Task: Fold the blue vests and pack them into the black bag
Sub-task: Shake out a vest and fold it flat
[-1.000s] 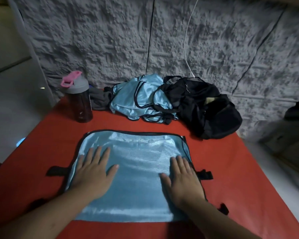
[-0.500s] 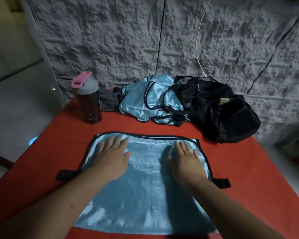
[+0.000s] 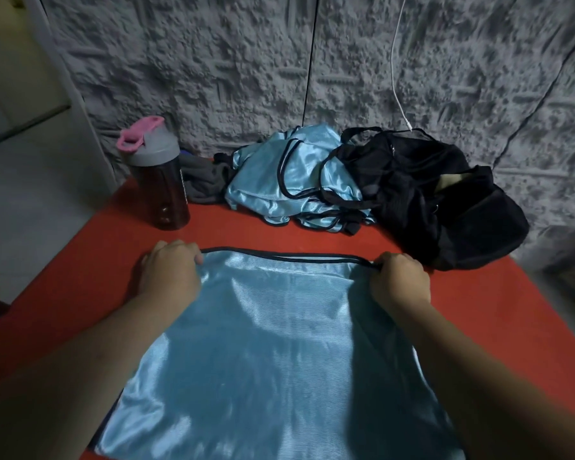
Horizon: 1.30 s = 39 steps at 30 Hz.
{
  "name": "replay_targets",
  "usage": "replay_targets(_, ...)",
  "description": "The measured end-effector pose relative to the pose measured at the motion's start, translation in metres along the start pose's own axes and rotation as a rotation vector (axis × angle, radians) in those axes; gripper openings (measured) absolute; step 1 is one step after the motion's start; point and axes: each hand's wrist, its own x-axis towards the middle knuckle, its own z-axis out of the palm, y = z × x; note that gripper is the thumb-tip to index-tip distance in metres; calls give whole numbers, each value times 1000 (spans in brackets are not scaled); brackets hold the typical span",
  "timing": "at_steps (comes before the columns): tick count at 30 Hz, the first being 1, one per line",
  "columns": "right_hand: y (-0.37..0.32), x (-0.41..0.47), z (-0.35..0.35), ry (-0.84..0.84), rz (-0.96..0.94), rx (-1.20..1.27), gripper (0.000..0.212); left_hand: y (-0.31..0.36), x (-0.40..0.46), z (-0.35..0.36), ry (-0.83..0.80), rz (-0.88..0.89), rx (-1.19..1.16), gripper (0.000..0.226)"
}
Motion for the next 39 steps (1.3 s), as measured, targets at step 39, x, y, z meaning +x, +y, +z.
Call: replay_targets(39,0,-36,21,-241,-230,-52,86,7,-46,19,-262,112,208,89)
